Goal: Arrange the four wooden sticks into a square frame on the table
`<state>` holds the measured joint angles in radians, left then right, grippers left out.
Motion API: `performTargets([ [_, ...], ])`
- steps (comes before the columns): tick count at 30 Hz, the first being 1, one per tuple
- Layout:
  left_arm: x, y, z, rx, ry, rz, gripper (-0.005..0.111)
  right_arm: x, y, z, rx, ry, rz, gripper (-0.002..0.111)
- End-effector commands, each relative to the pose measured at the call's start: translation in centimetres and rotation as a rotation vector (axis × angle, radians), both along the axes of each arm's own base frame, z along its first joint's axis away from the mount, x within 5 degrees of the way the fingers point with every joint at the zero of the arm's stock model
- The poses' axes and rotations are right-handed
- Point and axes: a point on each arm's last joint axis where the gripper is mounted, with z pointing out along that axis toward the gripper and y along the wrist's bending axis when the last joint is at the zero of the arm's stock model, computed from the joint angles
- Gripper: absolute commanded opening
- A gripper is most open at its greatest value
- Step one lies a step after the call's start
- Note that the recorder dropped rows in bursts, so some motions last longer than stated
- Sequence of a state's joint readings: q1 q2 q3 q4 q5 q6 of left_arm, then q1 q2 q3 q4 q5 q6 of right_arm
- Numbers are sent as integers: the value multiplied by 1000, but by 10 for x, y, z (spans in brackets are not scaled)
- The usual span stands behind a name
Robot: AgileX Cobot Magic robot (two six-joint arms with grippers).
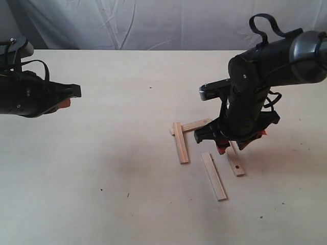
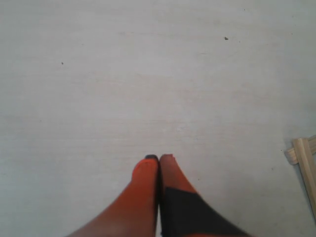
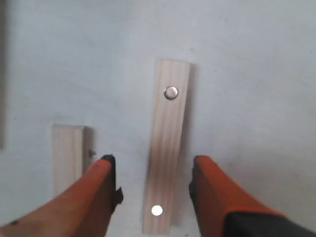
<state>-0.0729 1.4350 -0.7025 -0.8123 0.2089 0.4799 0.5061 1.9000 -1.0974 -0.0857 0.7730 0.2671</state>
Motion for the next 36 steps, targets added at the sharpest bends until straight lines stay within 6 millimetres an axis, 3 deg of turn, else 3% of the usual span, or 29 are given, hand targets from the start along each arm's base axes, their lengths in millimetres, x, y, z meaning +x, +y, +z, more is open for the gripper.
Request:
performTargets([
  [1,-2,1,1,7,-6,-3,0,2,0,0,18,0,-11,47],
  [17,-2,1,1,7,-7,-2,0,4,3,-33,-1,59,-21,47],
  [24,-2,1,1,7,-7,-2,0,4,1,-33,-17,56,-7,47],
  [36,-2,1,1,6,-6,-3,0,8,-10,-10,-116,-37,6,47],
])
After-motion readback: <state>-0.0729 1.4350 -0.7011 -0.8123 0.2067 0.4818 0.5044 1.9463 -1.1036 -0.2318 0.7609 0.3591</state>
